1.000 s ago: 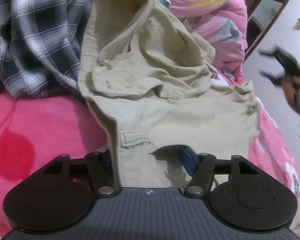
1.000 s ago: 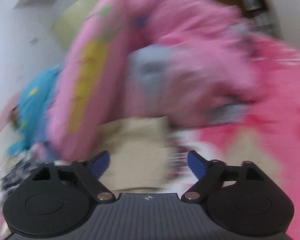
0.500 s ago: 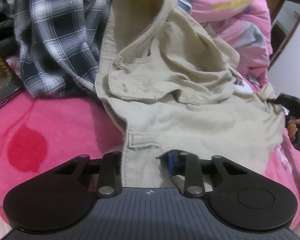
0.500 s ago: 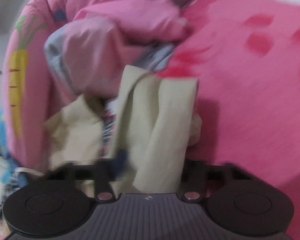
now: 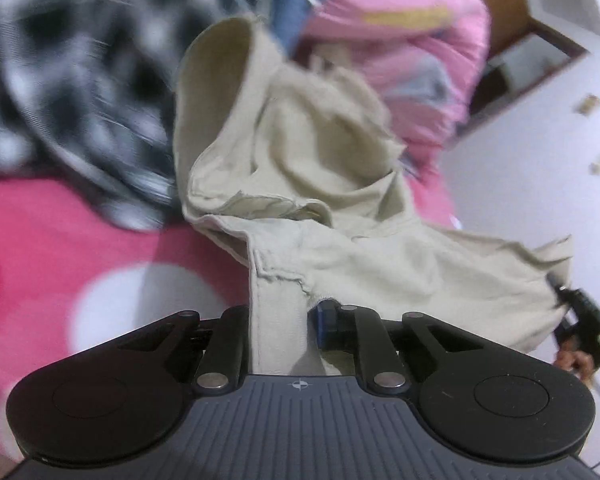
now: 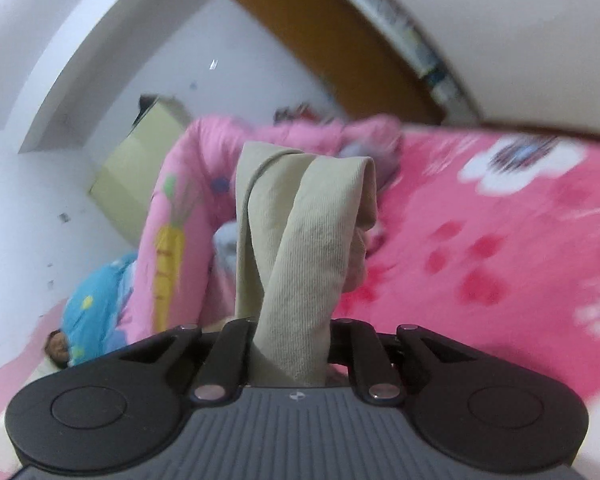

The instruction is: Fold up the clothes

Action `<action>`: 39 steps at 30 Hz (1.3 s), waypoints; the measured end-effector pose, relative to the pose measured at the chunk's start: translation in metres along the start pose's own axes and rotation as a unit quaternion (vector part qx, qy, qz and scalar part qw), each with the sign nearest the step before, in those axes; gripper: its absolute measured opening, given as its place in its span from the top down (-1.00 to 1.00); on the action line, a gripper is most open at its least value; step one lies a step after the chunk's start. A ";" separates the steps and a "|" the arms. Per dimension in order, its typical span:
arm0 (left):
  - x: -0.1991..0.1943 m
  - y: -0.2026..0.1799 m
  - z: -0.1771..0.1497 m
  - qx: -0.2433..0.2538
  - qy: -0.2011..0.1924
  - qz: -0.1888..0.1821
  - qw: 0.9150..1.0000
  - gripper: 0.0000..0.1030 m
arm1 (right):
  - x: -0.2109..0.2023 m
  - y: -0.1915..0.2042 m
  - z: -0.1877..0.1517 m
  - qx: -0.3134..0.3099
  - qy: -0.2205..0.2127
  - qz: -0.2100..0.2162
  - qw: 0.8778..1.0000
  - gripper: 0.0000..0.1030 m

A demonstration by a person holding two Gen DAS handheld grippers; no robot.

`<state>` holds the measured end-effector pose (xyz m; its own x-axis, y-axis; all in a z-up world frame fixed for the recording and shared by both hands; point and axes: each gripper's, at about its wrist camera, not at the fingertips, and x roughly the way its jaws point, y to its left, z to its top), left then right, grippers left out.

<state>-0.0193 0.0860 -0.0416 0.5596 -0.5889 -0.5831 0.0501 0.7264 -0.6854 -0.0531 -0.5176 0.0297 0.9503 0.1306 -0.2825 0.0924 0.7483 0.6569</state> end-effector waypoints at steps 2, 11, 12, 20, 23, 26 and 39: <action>0.011 -0.002 -0.006 0.006 0.024 -0.007 1.000 0.76 | -0.029 -0.014 -0.007 -0.004 -0.009 -0.035 0.999 0.73; 0.015 0.010 -0.021 0.019 0.058 0.033 0.998 0.78 | -0.008 -0.079 -0.038 0.054 0.037 -0.101 0.993 0.73; 0.010 0.006 -0.019 0.026 0.051 0.030 0.998 0.78 | -0.008 -0.072 -0.032 0.044 0.030 -0.097 0.994 0.73; 0.021 0.023 -0.034 0.034 0.076 0.039 0.996 0.63 | 0.009 -0.072 -0.050 -0.112 0.086 -0.311 0.940 -0.42; 0.018 0.024 -0.033 0.038 0.080 0.024 0.996 0.39 | -0.011 -0.084 -0.060 -0.121 0.077 -0.352 0.925 -0.44; 0.018 0.021 -0.035 0.048 0.079 0.015 0.996 0.19 | -0.044 -0.085 -0.057 -0.066 0.031 -0.325 0.943 -0.49; 0.005 0.004 -0.039 0.041 0.082 0.026 0.995 0.89 | -0.008 0.056 -0.096 -0.137 0.077 -0.060 0.986 -0.50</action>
<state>-0.0479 0.0721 -0.0644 0.4201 -0.5950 -0.6852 0.0951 0.7797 -0.6188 -0.0843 -0.4144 0.0020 0.8786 0.1118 -0.4643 0.0984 0.9090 0.4051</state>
